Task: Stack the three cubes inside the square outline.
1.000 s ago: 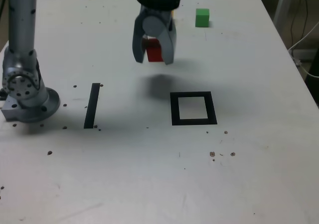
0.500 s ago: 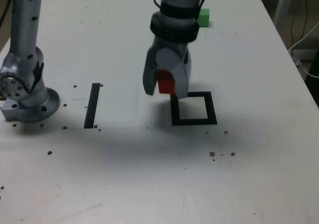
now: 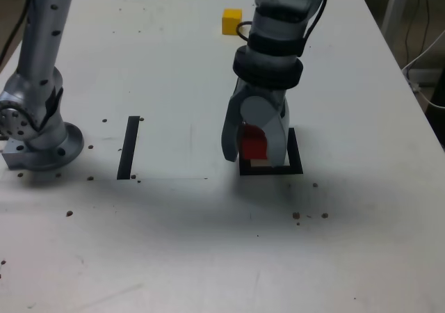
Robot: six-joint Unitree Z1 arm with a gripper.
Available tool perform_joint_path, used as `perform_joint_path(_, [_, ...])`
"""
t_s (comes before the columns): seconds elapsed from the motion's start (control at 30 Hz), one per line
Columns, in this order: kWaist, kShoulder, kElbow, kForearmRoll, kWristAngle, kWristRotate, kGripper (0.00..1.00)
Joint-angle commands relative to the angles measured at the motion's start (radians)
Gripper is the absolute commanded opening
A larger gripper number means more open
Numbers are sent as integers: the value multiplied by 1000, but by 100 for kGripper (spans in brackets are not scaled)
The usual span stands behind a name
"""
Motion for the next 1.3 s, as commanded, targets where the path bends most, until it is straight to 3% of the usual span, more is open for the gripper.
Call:
perform_joint_path(0.0, [3,15,-7,-7,-1,-4,29])
perform_joint_path(0.9, [67,59,-24,-25,23,13,31])
perform_joint_path(1.0, [75,64,-22,-28,24,20,46])
perform_joint_path(1.17, [81,68,-15,-35,16,38,87])
perform_joint_path(1.27, [82,68,-11,-37,13,41,96])
